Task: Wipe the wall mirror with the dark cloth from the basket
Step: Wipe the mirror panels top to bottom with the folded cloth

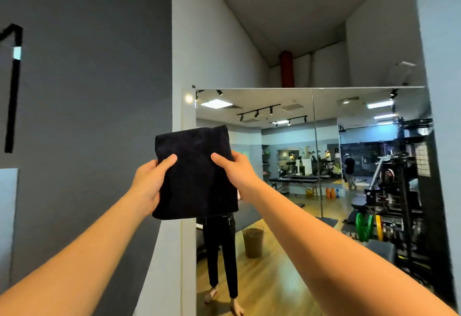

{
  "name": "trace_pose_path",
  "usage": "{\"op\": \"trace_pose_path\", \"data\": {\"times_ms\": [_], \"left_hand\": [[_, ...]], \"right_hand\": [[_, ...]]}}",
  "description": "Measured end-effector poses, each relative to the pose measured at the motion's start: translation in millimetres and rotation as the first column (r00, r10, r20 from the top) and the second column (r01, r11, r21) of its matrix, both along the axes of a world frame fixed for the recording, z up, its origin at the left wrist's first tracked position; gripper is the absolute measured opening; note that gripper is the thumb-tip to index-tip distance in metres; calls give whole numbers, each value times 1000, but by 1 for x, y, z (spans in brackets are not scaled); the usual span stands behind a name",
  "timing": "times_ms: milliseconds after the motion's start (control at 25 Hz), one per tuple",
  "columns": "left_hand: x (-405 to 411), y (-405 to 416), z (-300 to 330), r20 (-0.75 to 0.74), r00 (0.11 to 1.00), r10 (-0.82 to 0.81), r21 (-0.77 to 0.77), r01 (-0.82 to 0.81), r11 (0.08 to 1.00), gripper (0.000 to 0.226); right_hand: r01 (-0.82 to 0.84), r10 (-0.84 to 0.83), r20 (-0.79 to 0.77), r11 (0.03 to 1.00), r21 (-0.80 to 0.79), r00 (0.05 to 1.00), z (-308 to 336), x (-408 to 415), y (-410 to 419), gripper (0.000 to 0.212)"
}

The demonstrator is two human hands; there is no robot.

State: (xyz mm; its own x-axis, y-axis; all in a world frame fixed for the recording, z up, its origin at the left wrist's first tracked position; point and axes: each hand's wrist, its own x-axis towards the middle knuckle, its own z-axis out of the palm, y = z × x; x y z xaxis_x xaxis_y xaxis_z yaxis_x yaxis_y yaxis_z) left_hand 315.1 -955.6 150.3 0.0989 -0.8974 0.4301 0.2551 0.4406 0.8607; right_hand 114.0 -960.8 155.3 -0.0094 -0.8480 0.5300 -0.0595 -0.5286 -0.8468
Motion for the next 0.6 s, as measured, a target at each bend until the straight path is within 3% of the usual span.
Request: {"op": "trace_pose_path", "data": {"times_ms": [280, 600], "left_hand": [[-97, -111, 9, 25, 999, -36, -51, 37, 998, 26], [-121, -246, 20, 49, 998, 45, -93, -41, 995, 30]], "right_hand": [[25, -25, -45, 1000, -14, 999, 7, -102, -92, 29], [29, -32, -56, 998, -55, 998, 21, -128, -239, 23]]}}
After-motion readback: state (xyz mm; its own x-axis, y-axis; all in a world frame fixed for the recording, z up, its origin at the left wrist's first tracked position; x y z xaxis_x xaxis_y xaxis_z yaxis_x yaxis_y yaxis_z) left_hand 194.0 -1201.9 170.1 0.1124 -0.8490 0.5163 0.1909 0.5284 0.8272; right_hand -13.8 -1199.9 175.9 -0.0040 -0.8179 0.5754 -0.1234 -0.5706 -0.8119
